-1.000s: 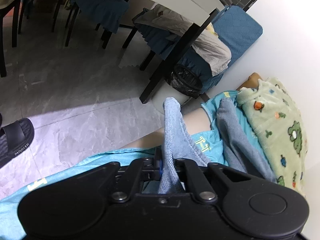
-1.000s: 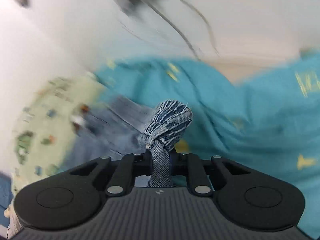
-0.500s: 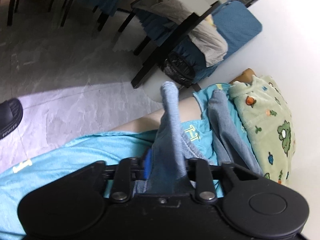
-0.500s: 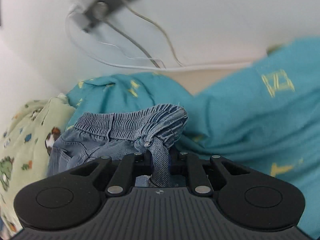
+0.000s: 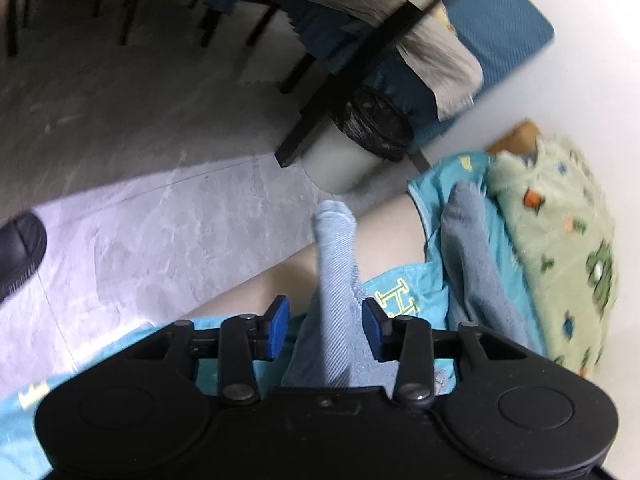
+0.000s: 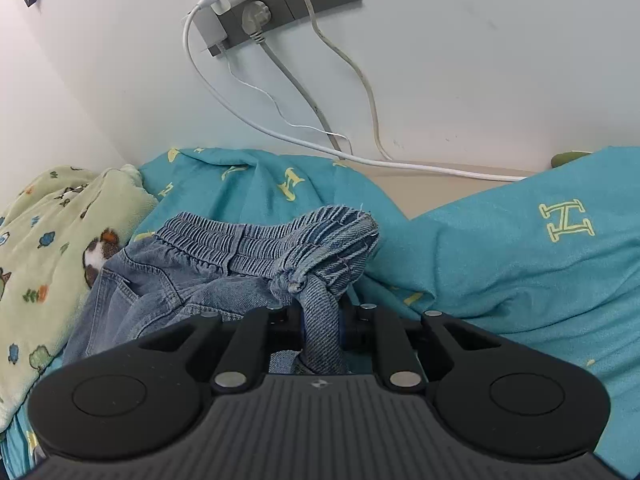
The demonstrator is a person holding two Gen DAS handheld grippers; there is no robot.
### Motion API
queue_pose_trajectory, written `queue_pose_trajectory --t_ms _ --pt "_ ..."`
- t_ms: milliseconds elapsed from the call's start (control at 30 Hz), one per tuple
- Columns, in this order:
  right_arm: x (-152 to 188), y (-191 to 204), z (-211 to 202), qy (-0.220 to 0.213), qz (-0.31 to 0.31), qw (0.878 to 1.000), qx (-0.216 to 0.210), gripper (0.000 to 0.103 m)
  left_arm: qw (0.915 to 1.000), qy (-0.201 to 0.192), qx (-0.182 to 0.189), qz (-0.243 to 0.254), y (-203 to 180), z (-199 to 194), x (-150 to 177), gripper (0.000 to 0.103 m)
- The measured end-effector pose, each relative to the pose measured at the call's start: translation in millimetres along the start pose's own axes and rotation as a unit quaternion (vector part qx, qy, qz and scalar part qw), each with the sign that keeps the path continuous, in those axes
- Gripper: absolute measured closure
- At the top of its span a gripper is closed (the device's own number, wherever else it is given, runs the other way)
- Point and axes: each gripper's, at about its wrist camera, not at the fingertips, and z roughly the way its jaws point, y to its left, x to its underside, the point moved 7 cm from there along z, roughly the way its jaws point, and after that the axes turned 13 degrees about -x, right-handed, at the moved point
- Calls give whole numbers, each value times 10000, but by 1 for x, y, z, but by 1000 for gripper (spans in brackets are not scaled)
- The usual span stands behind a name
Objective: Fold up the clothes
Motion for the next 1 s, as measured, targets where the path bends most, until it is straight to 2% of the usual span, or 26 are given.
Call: queue_pose_trajectory --t_ms 100,233,267,333,400,567,667,733,833,933,1000 --pt "0 2 1 -11 -67 10000 27 89 9997 -8 -40 251 -11 7 -3 69" --pt "-2 9 -2 -62 -34 9999 -87 88 9990 6 -113 444 -17 16 -4 79" --pt "-2 12 -2 -83 -42 9999 -124 88 9991 9 -132 395 -15 19 -4 80" --pt "-3 18 -2 -108 -110 9997 -192 89 9996 13 -125 262 -12 23 -4 91" --pt "-2 30 0 -77 -220 9985 -503 89 9997 10 -59 250 -12 24 -5 100" --pt "-3 62 -2 -111 -449 9945 -941 90 9997 -136 207 50 -13 9 -18 102" --pt "-17 66 -12 -345 -45 9896 -1398 90 9983 -132 507 -267 -13 -12 -36 102" --pt "-30 63 -23 -566 474 9787 -1916 91 9959 -218 800 -363 -14 -30 -50 102" --pt "-47 54 -36 -975 959 9623 -2351 91 9910 -337 1170 -549 -7 -54 -65 102" --pt "-52 35 -35 -1117 1390 9572 -2281 90 9870 -296 1386 -754 11 -65 -70 102" --pt "-47 18 -26 -971 1648 9609 -2000 90 9852 -86 1437 -933 30 -61 -65 102"
